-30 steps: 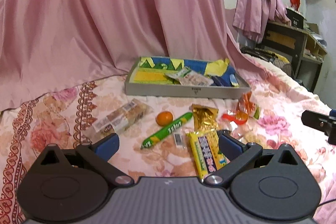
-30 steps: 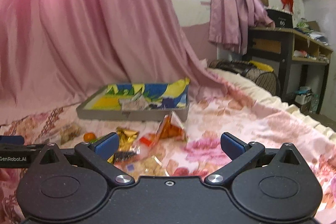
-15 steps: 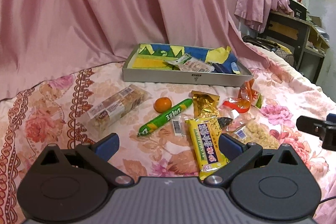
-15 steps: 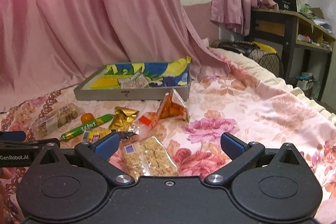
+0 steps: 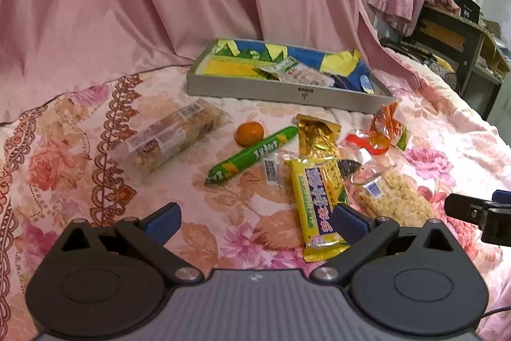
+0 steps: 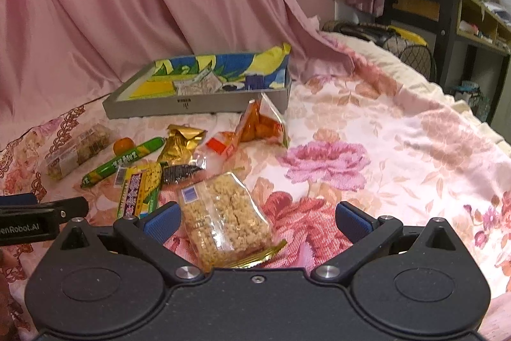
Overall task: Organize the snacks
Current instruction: 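Move the left tool to the yellow bar while the right tool approaches the rice cake bag, then close the left tool on the yellow bar while the right tool grasps the rice cake bag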
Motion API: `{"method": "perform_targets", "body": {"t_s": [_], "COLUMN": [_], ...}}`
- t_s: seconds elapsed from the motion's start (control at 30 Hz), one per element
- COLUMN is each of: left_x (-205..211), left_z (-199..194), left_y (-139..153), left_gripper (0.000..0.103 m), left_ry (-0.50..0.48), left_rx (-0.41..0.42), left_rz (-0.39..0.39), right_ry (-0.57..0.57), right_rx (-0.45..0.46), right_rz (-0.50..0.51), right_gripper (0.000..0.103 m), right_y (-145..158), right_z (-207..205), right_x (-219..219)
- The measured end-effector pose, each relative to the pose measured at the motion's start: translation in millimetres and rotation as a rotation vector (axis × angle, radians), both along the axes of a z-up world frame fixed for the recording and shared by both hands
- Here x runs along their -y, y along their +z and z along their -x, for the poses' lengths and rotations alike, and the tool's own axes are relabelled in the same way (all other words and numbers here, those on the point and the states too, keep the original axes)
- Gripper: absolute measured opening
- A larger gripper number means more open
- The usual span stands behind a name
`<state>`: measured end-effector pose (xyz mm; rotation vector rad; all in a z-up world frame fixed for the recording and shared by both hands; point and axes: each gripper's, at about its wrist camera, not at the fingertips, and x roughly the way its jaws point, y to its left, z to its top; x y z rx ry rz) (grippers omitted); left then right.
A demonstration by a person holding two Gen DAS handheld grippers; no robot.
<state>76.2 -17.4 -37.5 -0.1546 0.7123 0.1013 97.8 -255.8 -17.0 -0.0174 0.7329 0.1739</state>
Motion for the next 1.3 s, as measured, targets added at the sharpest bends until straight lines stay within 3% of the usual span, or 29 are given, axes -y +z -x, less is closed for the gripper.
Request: {"method": "perform_targets", "body": {"t_s": [0.3, 0.5, 0.67, 1.3], "left_x": [6.5, 12.2, 5.3, 18.8], "left_z": [-24.3, -46.3, -57.6, -78.9], "left_y": [-10.8, -21.0, -28.7, -26.6], "left_gripper": [0.103, 0.102, 0.102, 0.102], "left_ry": [-0.056, -0.067, -0.066, -0.116], "left_rx": [-0.07, -0.117, -0.138, -0.162], "left_rz": [0.058, 0.081, 0.149, 0.153], "right_ry": [0.025, 0.063, 0.056, 0.12], "right_rx": [-0.188, -0.251, -0.265, -0.276], "right_rz": [-0.019, -0.024, -0.011, 0.077], "right_gripper": [0.102, 0.102, 0.102, 0.102], "right_y": [-24.0, -37.2, -42.6, -61.5], "right_z": [-27.0, -42.5, -49.9, -63.4], "right_x": [-1.9, -8.3, -9.2, -27.1]}}
